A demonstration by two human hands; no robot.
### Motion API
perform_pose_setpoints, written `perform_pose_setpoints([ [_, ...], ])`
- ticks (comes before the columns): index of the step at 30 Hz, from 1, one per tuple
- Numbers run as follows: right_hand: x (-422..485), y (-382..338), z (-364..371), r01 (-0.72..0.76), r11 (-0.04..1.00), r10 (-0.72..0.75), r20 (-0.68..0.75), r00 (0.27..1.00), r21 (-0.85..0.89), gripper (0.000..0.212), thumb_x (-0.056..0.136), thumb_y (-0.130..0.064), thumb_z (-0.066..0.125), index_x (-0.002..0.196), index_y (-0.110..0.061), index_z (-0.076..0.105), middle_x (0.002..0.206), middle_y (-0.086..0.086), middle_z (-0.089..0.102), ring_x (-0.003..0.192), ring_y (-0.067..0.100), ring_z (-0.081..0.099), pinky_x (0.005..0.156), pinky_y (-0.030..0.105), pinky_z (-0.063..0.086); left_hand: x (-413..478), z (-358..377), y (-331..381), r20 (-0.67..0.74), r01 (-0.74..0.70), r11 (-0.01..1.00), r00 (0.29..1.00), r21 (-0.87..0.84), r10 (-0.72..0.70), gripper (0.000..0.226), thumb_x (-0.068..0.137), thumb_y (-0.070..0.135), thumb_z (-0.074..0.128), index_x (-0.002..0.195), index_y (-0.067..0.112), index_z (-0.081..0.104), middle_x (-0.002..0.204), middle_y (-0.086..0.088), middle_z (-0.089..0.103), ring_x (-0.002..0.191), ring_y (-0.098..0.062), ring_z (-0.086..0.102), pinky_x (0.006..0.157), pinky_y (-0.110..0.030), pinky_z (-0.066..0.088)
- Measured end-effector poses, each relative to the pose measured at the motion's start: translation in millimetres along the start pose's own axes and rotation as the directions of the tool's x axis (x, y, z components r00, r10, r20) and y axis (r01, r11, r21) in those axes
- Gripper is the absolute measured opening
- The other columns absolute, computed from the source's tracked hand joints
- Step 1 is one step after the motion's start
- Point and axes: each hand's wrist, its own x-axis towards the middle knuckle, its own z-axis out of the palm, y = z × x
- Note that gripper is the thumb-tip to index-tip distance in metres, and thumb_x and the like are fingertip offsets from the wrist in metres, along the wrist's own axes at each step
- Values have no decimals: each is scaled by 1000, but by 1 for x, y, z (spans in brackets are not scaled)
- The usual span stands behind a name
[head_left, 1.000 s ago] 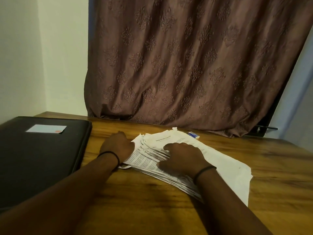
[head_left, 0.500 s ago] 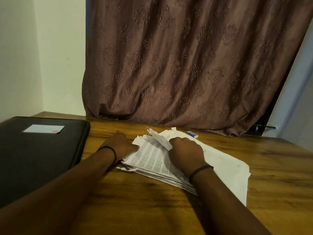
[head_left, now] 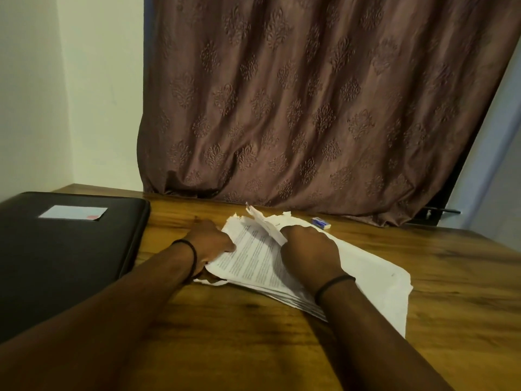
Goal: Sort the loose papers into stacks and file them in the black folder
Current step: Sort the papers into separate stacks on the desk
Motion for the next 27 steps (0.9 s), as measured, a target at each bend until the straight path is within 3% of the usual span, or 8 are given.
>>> perform_pose_setpoints([
  [6,-7,-14,-4,163,983,-179,-254,950,-83,33,101,-22,41,132,-27,53,116,3,68,101,24,65,82,34,50,18,-13,-16,-330,-104,922,914,372,236,33,87,32,66,107,5,65,110,-17,67,97,-34,61,77,-35,47],
  [9,-8,-23,4,259,963,-270,-211,939,-78,32,102,-28,42,131,-27,56,119,3,68,104,25,65,87,37,50,18,-16,-14,-457,-168,897,813,409,361,23,83,26,69,89,4,68,97,-19,68,88,-36,62,76,-41,51],
  [11,-8,-25,12,324,943,-331,-118,936,-79,32,102,-30,44,130,-26,58,120,4,68,104,25,64,87,38,51,13,-16,-9,-480,-188,922,808,339,341,20,88,21,62,79,4,67,90,-20,69,78,-33,60,67,-36,47],
  [15,-6,-23,17,361,933,-360,-16,933,10,38,99,-49,46,123,-27,65,114,-2,70,93,17,63,78,30,50,-4,-12,1,-246,-80,974,969,-212,26,49,100,42,45,80,2,64,73,-15,68,52,-26,64,42,-25,45],
  [18,-3,-20,18,293,948,-297,14,955,122,64,92,-73,31,108,-27,72,93,-7,72,81,12,59,70,29,48,-11,-14,6,-63,64,860,992,-506,-110,38,98,46,51,90,10,60,80,-8,65,68,-26,68,51,-35,58],
  [21,1,-15,21,251,952,-252,-15,968,177,62,94,-70,28,97,-26,72,84,-8,69,75,10,58,68,30,48,-6,-15,2,109,162,797,987,-582,-121,19,99,20,55,106,3,63,87,-12,70,76,-27,68,66,-43,60],
  [23,2,-13,23,224,953,-223,-28,974,206,54,95,-67,35,102,-28,72,93,-9,72,83,10,60,76,32,51,-3,-13,-1,178,210,777,976,-593,-128,21,99,6,52,117,0,60,96,-14,71,84,-29,68,71,-47,59],
  [27,1,-14,23,192,952,-190,-29,981,238,52,91,-69,43,109,-30,72,107,-11,72,93,10,62,85,35,53,-2,-11,-2,227,215,728,970,-651,-83,28,100,2,46,124,6,58,109,-13,71,96,-32,68,81,-54,55],
])
